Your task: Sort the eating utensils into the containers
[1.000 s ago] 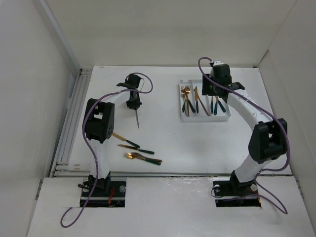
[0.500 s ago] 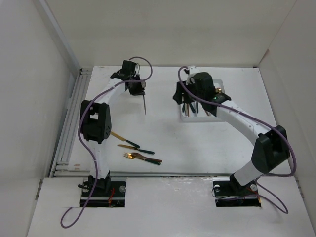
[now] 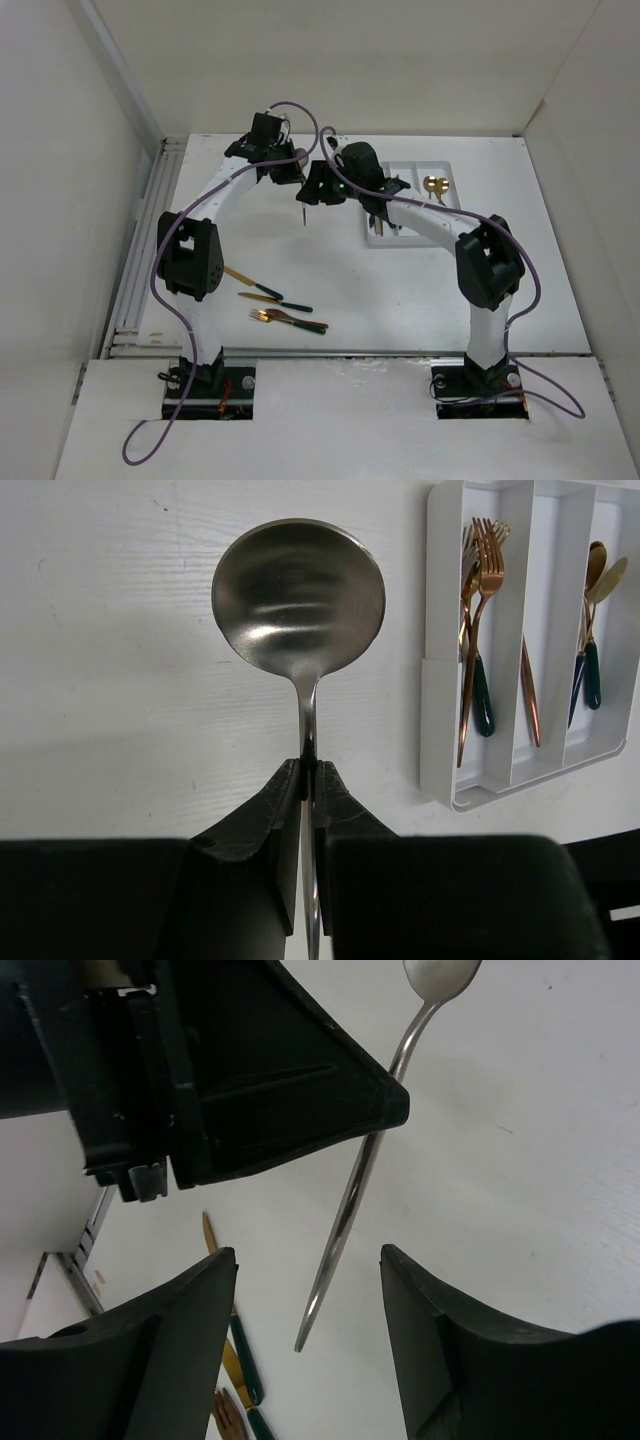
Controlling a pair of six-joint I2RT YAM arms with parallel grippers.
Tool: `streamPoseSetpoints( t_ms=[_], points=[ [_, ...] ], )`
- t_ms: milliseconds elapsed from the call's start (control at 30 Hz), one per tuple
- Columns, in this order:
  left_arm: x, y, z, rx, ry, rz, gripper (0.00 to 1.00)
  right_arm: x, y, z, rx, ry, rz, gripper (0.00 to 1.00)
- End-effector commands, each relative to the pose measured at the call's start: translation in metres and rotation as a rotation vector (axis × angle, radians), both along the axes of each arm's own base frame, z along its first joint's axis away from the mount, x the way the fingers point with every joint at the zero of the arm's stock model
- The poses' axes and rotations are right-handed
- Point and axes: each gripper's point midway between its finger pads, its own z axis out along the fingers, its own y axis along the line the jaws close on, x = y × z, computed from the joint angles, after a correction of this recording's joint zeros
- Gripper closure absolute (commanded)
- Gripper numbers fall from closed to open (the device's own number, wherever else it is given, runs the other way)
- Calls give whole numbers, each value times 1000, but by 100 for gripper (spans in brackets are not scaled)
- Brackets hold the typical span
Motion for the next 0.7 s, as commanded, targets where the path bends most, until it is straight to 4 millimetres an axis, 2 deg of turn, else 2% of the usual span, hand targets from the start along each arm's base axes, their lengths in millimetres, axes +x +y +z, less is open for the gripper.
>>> streamPoseSetpoints(
  t_ms=[0, 133, 167, 200, 233, 267, 300, 333, 367, 400, 600, 667],
  points=[
    [1, -1, 47, -40, -93, 11, 100, 7, 16, 39, 105, -47, 23, 36],
    [1, -1, 47, -40, -93, 11, 100, 15, 15, 19, 90, -4, -23, 37],
    [1, -1, 47, -40, -93, 11, 100, 15, 16, 14, 85, 3, -24, 40],
    [1, -1, 47, -40, -93, 11, 100, 19, 18, 17, 90, -4, -23, 41],
    [-2, -2, 46, -49, -78, 12, 100, 20, 21, 7, 84, 11, -14, 46],
    [-2, -2, 46, -49, -78, 12, 100, 22, 23, 6, 84, 11, -14, 46],
    [-3, -2, 42, -46, -69, 12, 100, 22, 25, 4, 87, 15, -3, 56],
    [-3, -2, 42, -46, -69, 12, 100, 25, 27, 7, 91, 9, -2, 62],
    [-3, -2, 42, -46, -69, 12, 100, 27, 29, 0, 86, 17, -3, 66],
    [-6, -1, 42, -51, -64, 18, 100, 26, 31, 5, 94, 12, 7, 68],
    [-7, -1, 38, -48, -55, 18, 100, 35, 31, -7, 98, 40, -3, 71],
    [-7, -1, 38, -48, -55, 18, 100, 35, 31, -7, 98, 40, -3, 78]
  ],
)
